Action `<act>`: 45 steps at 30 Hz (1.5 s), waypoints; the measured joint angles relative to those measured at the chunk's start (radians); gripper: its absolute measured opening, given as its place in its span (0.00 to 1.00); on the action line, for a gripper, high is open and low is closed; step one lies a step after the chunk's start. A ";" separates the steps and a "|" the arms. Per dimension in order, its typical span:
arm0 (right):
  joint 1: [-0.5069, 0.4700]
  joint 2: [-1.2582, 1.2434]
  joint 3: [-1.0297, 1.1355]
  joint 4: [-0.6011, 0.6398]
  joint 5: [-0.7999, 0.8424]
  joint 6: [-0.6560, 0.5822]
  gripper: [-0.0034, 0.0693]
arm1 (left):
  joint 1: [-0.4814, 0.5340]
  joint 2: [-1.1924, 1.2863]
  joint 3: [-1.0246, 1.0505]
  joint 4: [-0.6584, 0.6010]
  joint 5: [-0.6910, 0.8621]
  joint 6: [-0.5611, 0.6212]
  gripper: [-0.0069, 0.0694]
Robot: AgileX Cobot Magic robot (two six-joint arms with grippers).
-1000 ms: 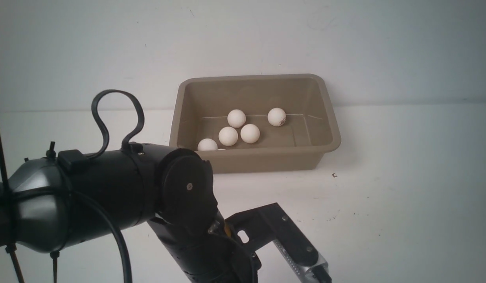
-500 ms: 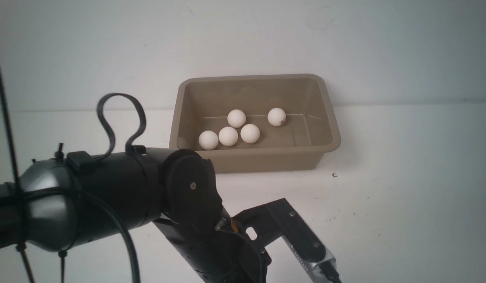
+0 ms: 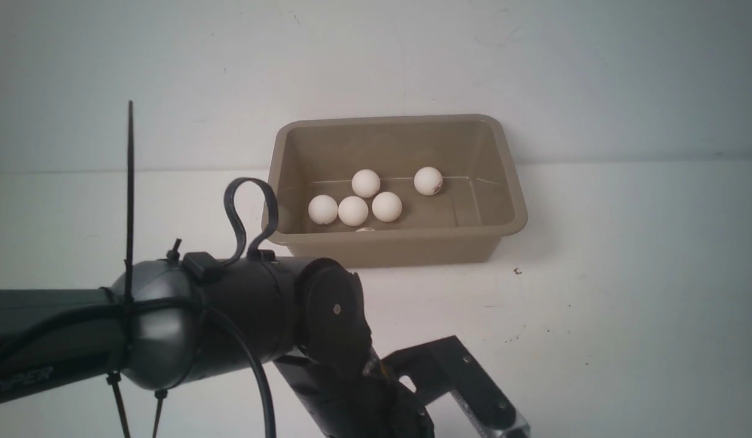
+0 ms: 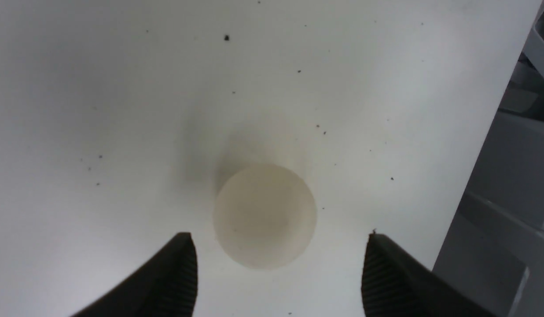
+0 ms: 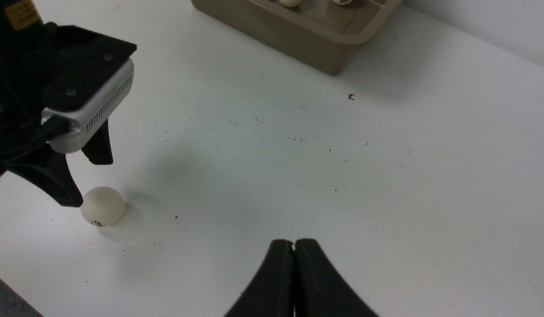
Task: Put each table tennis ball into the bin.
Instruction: Use the left arm to clamp the table tennis ball closest to it
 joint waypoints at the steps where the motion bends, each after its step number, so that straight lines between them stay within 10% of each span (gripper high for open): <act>1: 0.000 0.000 0.000 0.000 0.000 0.000 0.03 | -0.004 0.000 0.000 -0.001 -0.004 0.002 0.68; 14: 0.000 0.000 0.000 0.000 0.000 0.000 0.03 | -0.065 0.000 0.000 0.164 -0.065 -0.054 0.68; 41: 0.000 0.000 0.000 -0.003 0.000 0.000 0.03 | -0.092 0.123 0.000 0.116 -0.089 -0.053 0.71; 45: 0.000 0.000 0.000 -0.004 0.000 0.000 0.03 | -0.097 0.128 0.000 0.110 -0.120 -0.084 0.56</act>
